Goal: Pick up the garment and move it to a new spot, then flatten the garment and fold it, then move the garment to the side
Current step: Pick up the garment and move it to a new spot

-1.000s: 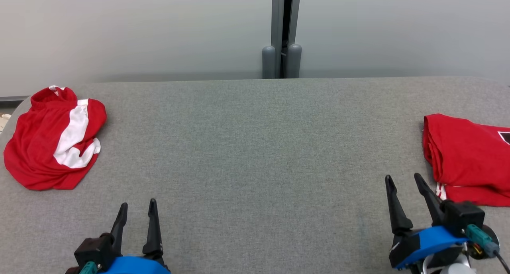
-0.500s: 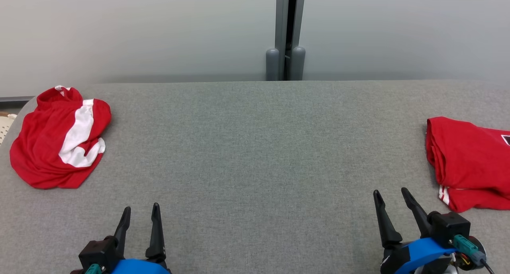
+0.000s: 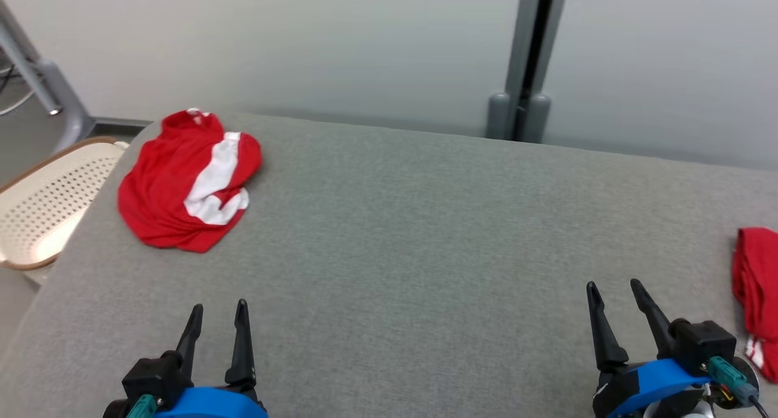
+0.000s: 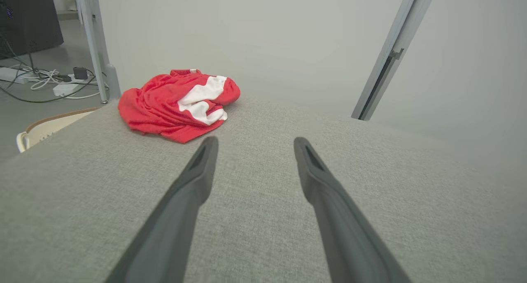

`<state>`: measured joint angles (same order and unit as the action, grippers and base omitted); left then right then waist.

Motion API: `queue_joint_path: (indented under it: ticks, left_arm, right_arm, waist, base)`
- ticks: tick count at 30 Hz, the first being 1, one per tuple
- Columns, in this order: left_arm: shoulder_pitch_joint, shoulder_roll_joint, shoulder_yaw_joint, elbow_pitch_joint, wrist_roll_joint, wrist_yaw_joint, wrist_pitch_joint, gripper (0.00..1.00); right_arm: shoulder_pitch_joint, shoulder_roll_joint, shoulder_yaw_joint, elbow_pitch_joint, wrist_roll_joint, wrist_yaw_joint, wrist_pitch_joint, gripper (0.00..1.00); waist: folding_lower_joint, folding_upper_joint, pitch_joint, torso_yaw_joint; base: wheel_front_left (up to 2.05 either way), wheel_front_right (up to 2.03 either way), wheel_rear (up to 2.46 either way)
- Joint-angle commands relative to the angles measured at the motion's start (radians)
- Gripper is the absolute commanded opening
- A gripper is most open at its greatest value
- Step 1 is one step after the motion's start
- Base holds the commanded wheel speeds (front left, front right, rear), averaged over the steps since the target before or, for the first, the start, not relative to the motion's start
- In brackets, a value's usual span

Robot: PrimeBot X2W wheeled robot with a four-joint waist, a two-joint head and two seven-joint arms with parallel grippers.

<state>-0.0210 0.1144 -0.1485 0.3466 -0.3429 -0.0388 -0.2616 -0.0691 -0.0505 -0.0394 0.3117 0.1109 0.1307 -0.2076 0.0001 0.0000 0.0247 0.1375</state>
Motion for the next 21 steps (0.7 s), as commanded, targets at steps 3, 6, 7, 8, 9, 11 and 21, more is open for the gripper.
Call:
queue_joint_path:
  ticks: [3,6,7,8,9,11,21]
  left_arm:
    - [-0.003,0.001,-0.002,-0.008,0.004,-0.001,-0.005,1.00]
    - [0.006,0.003,0.000,-0.018,0.004,-0.001,-0.005,1.00]
    - [0.010,0.003,0.003,-0.021,0.003,0.001,-0.005,1.00]
    - [0.012,0.003,0.003,-0.023,0.003,0.000,-0.005,1.00]
    - [0.014,0.003,0.005,-0.026,0.001,0.001,-0.005,1.00]
    - [0.015,0.003,0.006,-0.028,-0.001,0.001,-0.005,1.00]
    - [0.020,0.033,0.036,-0.058,-0.007,0.008,-0.005,1.00]
  right_arm:
    - [-0.003,0.000,-0.001,-0.006,-0.003,0.000,0.002,1.00]
    - [-0.002,0.000,0.013,-0.005,0.014,0.000,0.009,1.00]
    - [-0.001,-0.001,0.019,-0.004,0.011,0.000,0.011,1.00]
    - [0.002,-0.001,0.020,-0.004,0.009,0.000,0.014,1.00]
    - [0.005,-0.001,0.023,-0.004,0.014,0.000,0.016,1.00]
    - [0.005,-0.001,0.026,-0.004,0.016,0.000,0.016,1.00]
    - [-0.009,-0.001,0.045,-0.008,0.019,0.000,0.020,1.00]
  waist:
    - [-0.0001,0.0000,0.022,0.084]
    - [-0.0001,0.0000,0.020,0.173]
    - [-0.0001,0.0000,0.018,0.191]
    - [-0.0001,0.0000,0.017,0.212]
    - [-0.0001,0.0000,0.017,0.229]
    - [-0.0001,0.0000,0.016,0.245]
    - [-0.0001,0.0000,0.020,0.297]
  base:
    - [0.00,0.00,0.00]
    - [0.00,0.00,0.00]
    - [0.00,0.00,0.00]
    - [0.00,0.00,0.00]
    - [0.00,0.00,0.00]
    - [0.00,0.00,0.00]
    - [0.00,0.00,0.00]
